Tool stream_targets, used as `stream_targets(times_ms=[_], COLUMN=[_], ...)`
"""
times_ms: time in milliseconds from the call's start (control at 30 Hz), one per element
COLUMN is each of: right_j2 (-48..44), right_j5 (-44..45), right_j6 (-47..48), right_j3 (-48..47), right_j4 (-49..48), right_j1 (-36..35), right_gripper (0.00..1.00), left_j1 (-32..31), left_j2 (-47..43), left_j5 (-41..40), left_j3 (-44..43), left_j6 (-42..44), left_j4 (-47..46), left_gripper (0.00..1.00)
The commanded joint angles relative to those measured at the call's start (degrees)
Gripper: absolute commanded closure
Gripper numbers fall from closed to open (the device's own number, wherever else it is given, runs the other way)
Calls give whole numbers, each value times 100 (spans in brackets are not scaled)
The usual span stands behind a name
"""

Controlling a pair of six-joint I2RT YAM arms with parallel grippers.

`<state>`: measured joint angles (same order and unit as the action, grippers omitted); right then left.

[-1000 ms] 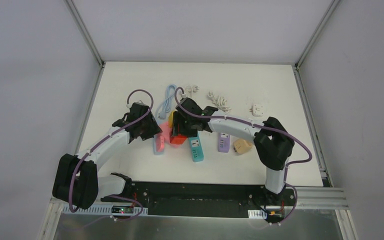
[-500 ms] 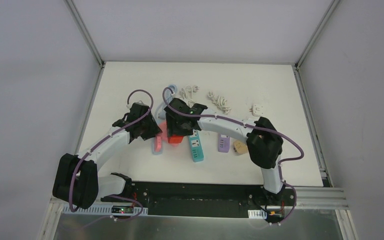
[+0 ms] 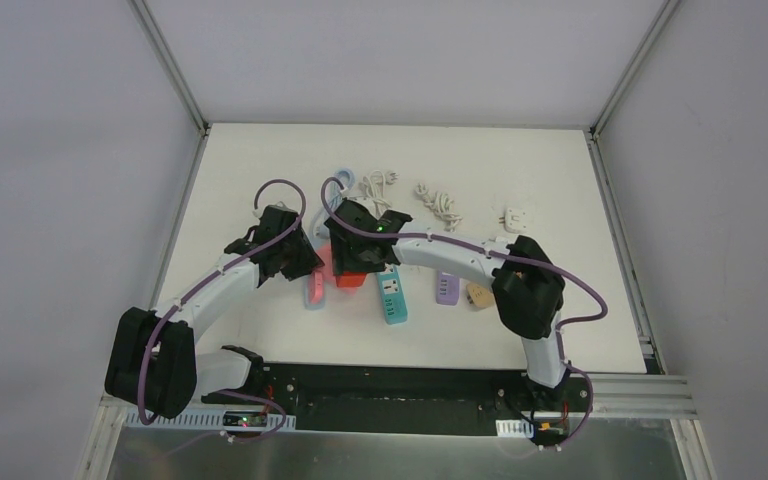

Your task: Pull the plug off the socket

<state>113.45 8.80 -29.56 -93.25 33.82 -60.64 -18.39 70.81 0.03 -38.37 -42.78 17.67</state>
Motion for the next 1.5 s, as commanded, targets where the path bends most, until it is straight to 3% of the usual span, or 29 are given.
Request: stream_targets(times_ms=[0, 67, 200, 267, 400, 500, 633, 767, 900, 967, 1100, 1200, 1267, 1400, 1467], right_j2=[-459, -790, -1144, -1052, -377, -154, -585, -1021, -981, -813, -158, -80, -367, -1172, -1361], right_j5=[-575, -1477, -2320, -2009, -571, -237, -776, -1974, -2300, -1898, -137, 131, -390, -2290, -2738], right_j6=[210, 80, -189, -129, 295, 391, 338, 39, -82, -19, 381, 461, 471, 42, -87], right_j3=[-266, 215, 773, 670, -247, -623, -305, 353, 505, 370, -468, -669, -383, 699, 946], right_j4=[-205, -849, -1603, -1436, -269, 122, -393, -1227, -1503, -1266, 18, 322, -102, -1554, -1882], right_j1=[-110, 93, 316, 226, -204, -318, -195, 140, 222, 162, -133, -182, -43, 531, 706], right_gripper=[100, 100, 100, 100, 100, 100, 100, 100, 100, 100, 100, 100, 100, 100, 100], left_j1=[-50, -53, -50, -50, -55, -50, -50, -50, -50, -50, -50, -50, -50, -50, -51], left_j2=[388, 382, 373, 377, 388, 405, 416, 412, 401, 399, 436, 471, 486, 496, 491], left_j5=[-317, -326, -330, -334, -336, -341, -371, -394, -405, -416, -400, -417, -426, -433, -449], left_j3=[349, 339, 347, 356, 349, 324, 305, 297, 304, 304, 278, 235, 217, 207, 207], left_j6=[288, 293, 288, 289, 288, 280, 285, 280, 280, 279, 288, 306, 306, 314, 323], left_j4=[885, 895, 896, 896, 887, 904, 935, 962, 983, 989, 1010, 1044, 1062, 1087, 1111], left_gripper=[68, 68, 70, 71, 73, 74, 74, 74, 75, 75, 75, 75, 75, 75, 75])
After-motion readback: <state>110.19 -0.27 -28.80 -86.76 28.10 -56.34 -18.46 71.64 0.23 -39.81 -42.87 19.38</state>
